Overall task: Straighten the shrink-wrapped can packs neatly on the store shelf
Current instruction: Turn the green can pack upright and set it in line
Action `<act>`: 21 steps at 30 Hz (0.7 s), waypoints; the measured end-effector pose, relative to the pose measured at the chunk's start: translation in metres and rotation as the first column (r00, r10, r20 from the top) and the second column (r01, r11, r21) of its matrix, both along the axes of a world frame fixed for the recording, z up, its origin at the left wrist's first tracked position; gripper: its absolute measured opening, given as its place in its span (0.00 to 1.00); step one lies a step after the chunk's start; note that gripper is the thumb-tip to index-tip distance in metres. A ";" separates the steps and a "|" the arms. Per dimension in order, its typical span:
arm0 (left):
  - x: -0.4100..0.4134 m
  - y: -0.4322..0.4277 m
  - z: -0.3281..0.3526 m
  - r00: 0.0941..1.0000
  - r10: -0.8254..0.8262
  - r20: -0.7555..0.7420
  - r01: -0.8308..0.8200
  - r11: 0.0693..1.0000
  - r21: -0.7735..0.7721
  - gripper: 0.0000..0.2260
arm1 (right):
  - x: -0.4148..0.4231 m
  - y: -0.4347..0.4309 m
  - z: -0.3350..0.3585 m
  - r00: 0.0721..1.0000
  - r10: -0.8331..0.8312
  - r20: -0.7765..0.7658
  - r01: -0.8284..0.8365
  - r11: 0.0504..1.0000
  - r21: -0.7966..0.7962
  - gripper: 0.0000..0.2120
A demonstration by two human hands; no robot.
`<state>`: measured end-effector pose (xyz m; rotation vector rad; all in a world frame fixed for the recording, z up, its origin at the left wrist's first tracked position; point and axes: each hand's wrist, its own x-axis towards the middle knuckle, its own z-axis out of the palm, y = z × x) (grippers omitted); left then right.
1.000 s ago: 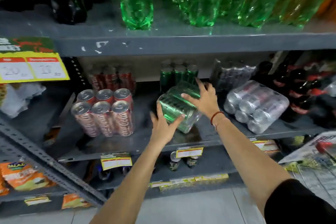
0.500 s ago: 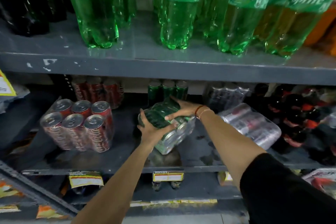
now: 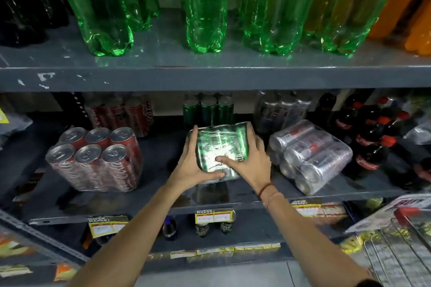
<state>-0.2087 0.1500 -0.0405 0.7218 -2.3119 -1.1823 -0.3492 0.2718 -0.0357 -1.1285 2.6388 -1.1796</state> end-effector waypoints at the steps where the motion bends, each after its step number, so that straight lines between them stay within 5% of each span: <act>1: 0.004 0.002 -0.004 1.000 -0.014 0.015 0.015 0.999 -0.045 0.62 | 0.008 0.007 -0.007 1.000 -0.026 -0.013 0.026 0.998 -0.056 0.58; 6: 0.026 0.023 -0.025 0.998 -0.053 -0.031 0.034 0.901 -0.433 0.56 | 0.040 0.028 -0.042 0.998 -0.041 -0.042 0.031 0.977 -0.212 0.58; 9: 0.027 0.025 -0.033 0.997 -0.015 -0.080 -0.030 0.844 -0.535 0.56 | 0.045 0.027 -0.054 1.000 0.011 -0.012 -0.013 0.980 -0.197 0.59; 14: 0.032 0.012 -0.032 1.000 0.008 0.009 -0.002 0.860 -0.509 0.62 | 0.042 0.025 -0.059 0.988 0.138 -0.062 -0.146 0.976 -0.163 0.56; 18: 0.043 0.013 -0.025 1.000 0.022 0.019 -0.009 0.862 -0.507 0.50 | 0.026 0.033 -0.050 0.983 0.121 -0.136 -0.150 0.964 -0.221 0.46; 21: 0.032 0.046 -0.015 0.952 0.255 -0.168 -0.276 0.955 -0.114 0.42 | 0.000 0.020 -0.024 0.991 0.073 0.109 -0.019 0.903 -0.430 0.41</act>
